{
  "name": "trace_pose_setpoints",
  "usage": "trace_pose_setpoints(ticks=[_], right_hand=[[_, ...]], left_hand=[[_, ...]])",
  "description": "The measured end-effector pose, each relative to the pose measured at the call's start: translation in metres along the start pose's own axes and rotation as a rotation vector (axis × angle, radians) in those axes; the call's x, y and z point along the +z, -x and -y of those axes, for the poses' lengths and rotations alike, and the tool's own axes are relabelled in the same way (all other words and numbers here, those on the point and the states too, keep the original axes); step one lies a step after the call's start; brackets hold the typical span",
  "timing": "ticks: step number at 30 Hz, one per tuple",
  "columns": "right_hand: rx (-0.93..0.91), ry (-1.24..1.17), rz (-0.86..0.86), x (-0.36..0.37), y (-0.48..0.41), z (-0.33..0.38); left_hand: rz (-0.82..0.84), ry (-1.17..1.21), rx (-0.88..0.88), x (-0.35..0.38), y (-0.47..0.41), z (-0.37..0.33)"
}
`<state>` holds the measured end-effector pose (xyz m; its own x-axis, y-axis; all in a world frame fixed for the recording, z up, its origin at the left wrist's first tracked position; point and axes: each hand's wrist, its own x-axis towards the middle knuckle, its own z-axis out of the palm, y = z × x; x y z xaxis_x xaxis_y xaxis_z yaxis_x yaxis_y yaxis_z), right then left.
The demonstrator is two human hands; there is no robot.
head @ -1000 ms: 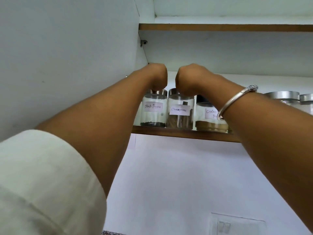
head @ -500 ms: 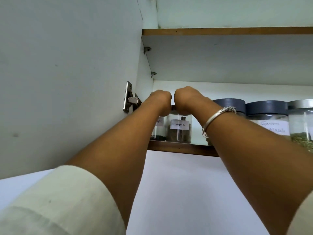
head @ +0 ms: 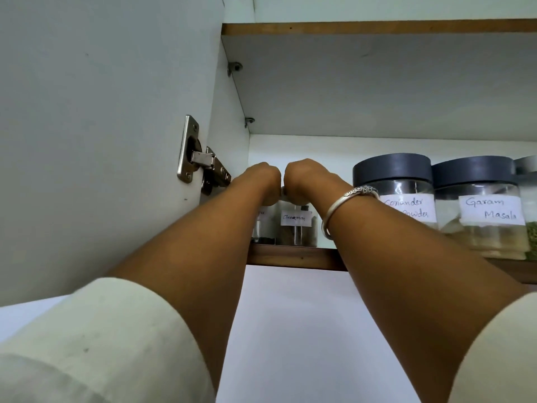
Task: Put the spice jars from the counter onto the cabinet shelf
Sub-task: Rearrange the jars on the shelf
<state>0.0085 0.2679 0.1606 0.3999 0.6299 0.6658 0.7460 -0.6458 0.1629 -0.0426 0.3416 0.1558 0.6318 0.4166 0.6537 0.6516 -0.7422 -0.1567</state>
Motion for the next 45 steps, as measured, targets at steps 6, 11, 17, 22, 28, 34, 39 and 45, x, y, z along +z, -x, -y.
trace_pose_setpoints(ticks=[6,11,17,22,28,34,39,45], right_hand=[[-0.005,0.05,0.049,0.009,-0.011,0.003],[-0.038,0.073,0.084,0.021,-0.014,0.002],[-0.044,0.042,0.08,0.027,-0.014,-0.001],[-0.002,-0.065,-0.09,0.025,-0.001,-0.001],[-0.017,0.17,-0.353,0.011,0.028,0.004],[-0.143,0.255,-0.278,-0.024,0.059,-0.006],[-0.157,0.216,-0.248,-0.049,0.091,-0.035],[-0.124,0.12,-0.226,-0.076,0.122,-0.083]], left_hand=[[0.084,0.024,0.026,0.003,-0.003,0.0],[0.172,0.034,0.029,0.008,0.001,0.001],[0.102,0.1,0.054,0.014,0.008,-0.004],[-0.052,0.207,0.0,0.012,0.014,-0.008],[-0.34,0.199,-0.097,0.001,0.042,-0.011],[-0.258,0.314,0.005,-0.017,0.073,-0.014],[-0.16,0.323,0.17,-0.048,0.09,-0.033],[-0.098,0.315,0.287,-0.081,0.107,-0.07]])
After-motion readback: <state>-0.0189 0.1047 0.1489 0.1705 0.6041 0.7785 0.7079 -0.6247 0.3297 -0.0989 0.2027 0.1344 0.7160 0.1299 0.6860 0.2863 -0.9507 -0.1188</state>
